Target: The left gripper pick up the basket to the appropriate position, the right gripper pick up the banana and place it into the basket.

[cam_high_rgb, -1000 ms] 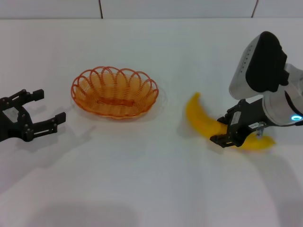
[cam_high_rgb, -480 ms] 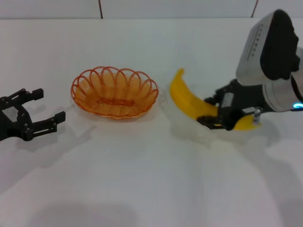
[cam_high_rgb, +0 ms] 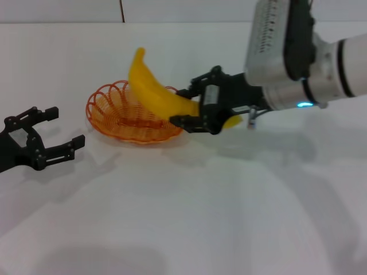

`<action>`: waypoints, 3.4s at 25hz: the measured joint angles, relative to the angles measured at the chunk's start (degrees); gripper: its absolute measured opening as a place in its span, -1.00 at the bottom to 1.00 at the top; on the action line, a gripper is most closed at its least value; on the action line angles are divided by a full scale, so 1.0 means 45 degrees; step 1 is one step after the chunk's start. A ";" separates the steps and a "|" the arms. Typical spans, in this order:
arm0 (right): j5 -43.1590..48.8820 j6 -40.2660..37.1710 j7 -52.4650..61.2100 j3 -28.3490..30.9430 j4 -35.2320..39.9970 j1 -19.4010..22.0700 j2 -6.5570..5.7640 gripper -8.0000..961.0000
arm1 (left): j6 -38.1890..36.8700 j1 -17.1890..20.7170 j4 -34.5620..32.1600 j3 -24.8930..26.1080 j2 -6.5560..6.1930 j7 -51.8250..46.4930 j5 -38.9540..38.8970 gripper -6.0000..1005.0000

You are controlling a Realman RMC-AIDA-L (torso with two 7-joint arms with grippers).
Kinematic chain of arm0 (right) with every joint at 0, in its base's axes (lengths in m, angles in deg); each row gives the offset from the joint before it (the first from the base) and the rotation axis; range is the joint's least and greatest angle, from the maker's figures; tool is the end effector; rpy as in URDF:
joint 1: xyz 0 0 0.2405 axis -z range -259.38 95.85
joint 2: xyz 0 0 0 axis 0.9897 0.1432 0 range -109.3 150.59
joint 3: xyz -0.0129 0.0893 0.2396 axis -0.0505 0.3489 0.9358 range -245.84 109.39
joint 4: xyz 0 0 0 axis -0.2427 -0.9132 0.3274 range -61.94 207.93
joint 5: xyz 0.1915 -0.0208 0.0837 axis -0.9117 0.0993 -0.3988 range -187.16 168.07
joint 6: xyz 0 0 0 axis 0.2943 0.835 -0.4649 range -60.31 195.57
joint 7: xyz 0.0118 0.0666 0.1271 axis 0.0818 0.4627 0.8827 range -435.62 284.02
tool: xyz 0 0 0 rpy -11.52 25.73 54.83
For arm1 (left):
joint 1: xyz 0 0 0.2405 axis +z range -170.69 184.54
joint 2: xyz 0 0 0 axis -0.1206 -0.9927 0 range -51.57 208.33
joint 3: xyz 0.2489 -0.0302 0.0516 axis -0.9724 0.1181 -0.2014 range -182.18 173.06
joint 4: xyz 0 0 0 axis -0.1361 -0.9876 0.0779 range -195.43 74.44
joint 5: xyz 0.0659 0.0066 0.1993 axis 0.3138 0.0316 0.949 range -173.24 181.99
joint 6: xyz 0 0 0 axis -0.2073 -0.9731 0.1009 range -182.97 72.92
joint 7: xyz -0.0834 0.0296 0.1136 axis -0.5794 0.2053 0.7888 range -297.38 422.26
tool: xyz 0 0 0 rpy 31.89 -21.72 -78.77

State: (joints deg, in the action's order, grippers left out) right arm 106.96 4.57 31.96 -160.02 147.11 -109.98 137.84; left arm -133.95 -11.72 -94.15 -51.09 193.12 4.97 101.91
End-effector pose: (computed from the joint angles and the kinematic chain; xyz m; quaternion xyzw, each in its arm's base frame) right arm 0.1375 0.3522 -0.0453 -0.9871 0.0241 0.0396 0.1532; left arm -0.3330 0.3031 0.0266 -0.9191 -0.1565 -0.2105 0.2940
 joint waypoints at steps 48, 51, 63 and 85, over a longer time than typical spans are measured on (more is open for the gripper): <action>-0.0774 0.6850 -0.0509 -0.4785 -0.3358 -0.2250 0.0090 0.09 | 0.0333 -0.0185 0.0076 -0.0108 0.0139 0.0077 0.0176 0.81; -0.0774 0.7090 -0.0519 -0.4791 -0.3177 -0.2109 0.0088 0.19 | 0.0332 -0.0188 0.0076 -0.0108 0.0144 0.0077 0.0187 0.81; -0.0791 0.5356 -0.1045 -0.3729 -0.0530 0.0031 -0.0058 0.74 | 0.0332 -0.0077 0.0077 -0.0098 0.0146 0.0077 0.0202 0.81; -0.5005 0.0012 -0.6459 0.2470 -0.5248 0.0597 -0.0069 0.72 | 0.0316 -0.0107 0.0078 -0.0002 0.0198 0.0256 0.0103 0.81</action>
State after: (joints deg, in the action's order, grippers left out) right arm 84.43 4.62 2.89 -148.91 123.49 -107.29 137.53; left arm -132.53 -12.20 -93.80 -51.10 194.01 6.12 102.37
